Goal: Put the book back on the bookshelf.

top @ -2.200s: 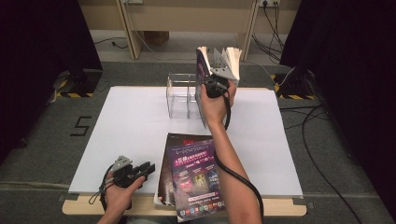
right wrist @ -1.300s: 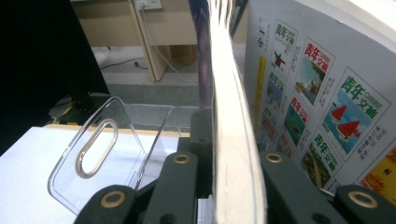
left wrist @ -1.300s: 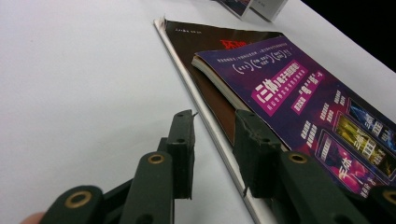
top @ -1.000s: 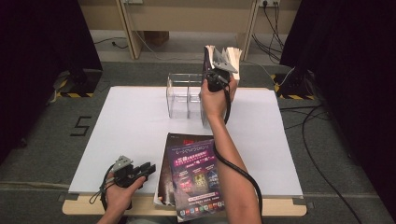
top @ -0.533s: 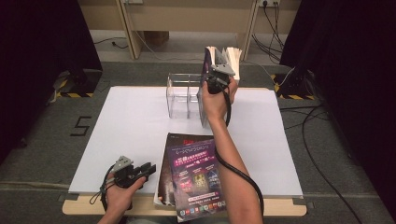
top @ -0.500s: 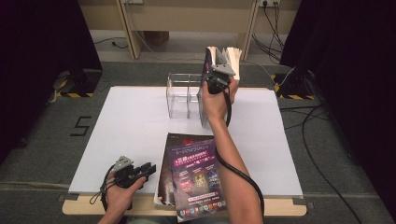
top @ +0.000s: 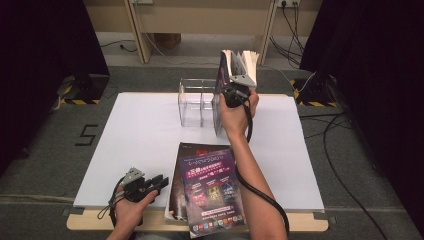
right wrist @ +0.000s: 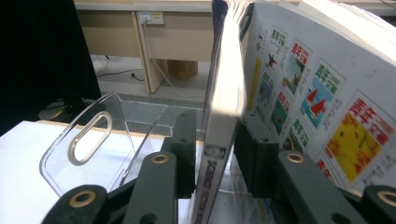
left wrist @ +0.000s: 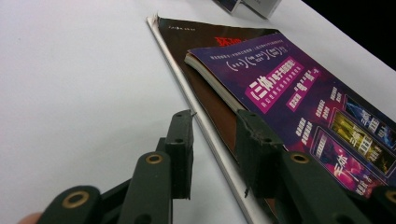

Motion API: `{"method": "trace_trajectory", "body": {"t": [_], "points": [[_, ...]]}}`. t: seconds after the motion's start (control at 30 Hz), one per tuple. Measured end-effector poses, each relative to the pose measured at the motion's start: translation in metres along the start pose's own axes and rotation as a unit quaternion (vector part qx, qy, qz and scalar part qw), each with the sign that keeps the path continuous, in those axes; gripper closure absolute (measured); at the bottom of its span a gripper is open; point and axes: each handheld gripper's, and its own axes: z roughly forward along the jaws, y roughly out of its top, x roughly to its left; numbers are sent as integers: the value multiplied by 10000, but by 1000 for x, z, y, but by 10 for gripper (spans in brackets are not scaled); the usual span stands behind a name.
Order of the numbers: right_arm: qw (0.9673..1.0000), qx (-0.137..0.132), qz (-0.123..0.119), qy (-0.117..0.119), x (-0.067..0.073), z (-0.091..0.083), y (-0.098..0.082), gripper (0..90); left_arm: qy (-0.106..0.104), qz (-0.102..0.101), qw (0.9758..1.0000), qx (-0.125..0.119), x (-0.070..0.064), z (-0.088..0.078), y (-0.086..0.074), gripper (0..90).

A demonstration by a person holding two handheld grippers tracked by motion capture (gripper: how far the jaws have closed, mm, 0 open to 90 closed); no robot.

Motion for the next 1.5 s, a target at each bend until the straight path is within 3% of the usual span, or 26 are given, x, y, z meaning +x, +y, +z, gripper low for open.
{"method": "trace_trajectory", "body": {"t": [0.67,1.3,1.5], "points": [[9989,-8,356,289,-7,-24,-16,674,-27,30,10000,13,-4,2,-1,640],[9982,78,390,445,-14,-44,-27,659,-151,23,9999,59,-8,9,3,612],[9971,242,433,577,-17,-47,-36,650,-175,-36,9998,76,-9,13,4,601]]}}
